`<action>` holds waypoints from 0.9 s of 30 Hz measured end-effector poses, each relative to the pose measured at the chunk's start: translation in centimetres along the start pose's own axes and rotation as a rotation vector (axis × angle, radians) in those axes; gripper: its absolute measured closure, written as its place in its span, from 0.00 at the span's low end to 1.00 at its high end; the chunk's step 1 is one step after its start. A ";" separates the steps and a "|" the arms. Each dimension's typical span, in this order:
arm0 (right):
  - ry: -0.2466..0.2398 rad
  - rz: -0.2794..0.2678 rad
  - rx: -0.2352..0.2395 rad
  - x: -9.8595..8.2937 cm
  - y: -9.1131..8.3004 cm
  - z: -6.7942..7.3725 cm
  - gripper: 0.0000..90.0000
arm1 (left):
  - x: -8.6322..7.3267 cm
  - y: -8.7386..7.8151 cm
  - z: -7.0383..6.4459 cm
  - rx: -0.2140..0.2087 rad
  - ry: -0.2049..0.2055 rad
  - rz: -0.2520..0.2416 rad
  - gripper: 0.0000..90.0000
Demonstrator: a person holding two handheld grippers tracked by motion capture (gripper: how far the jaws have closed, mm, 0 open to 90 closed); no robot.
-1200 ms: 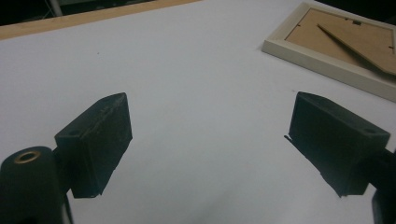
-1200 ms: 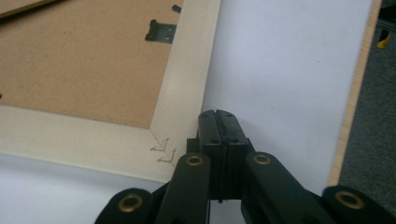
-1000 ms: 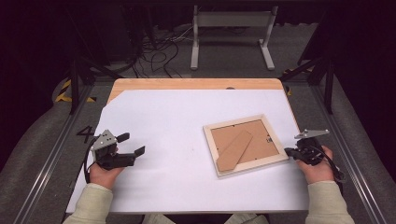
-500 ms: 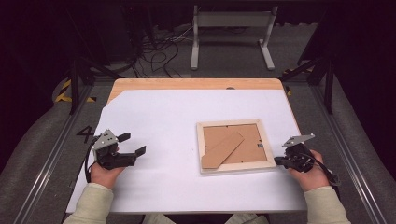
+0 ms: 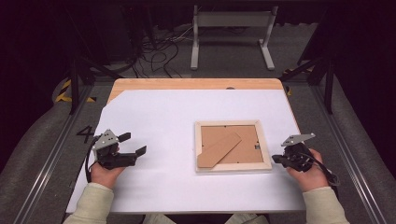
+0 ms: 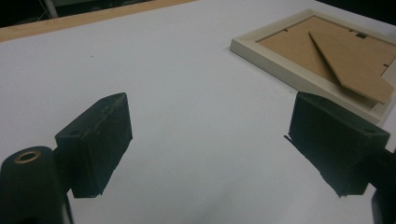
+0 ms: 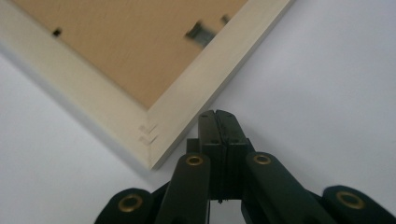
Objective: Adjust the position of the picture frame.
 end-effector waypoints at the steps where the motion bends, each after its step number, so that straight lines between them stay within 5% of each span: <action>1: 0.000 0.000 0.000 0.0 0.0 0.0 1.00 | 0.0 0.0 0.0 0.000 0.000 0.000 0.15; 3: 0.021 -0.053 -0.045 1.1 0.0 -0.9 1.00 | -0.1 0.0 0.0 0.006 0.006 0.006 0.15; 12: 0.104 -0.114 -0.092 3.2 2.2 -2.4 1.00 | -0.8 -1.1 0.2 0.031 -0.007 0.012 0.15; 15: 0.142 -0.106 -0.095 3.7 3.4 -2.8 1.00 | -1.0 -1.4 0.2 0.036 -0.012 0.012 0.15; 27: 0.132 -0.062 -0.114 3.9 5.3 -3.5 1.00 | -1.3 -1.7 0.4 0.043 -0.025 0.012 0.15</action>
Point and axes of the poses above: each handheld gripper's, and its own axes: y roughly forward along the jaws, x roughly out of its top, z roughly to its left, the point moved 8 cm from there along y, roughly forward along the jaws, and after that the axes turned 1 degree about -z, right-handed, at the moved point
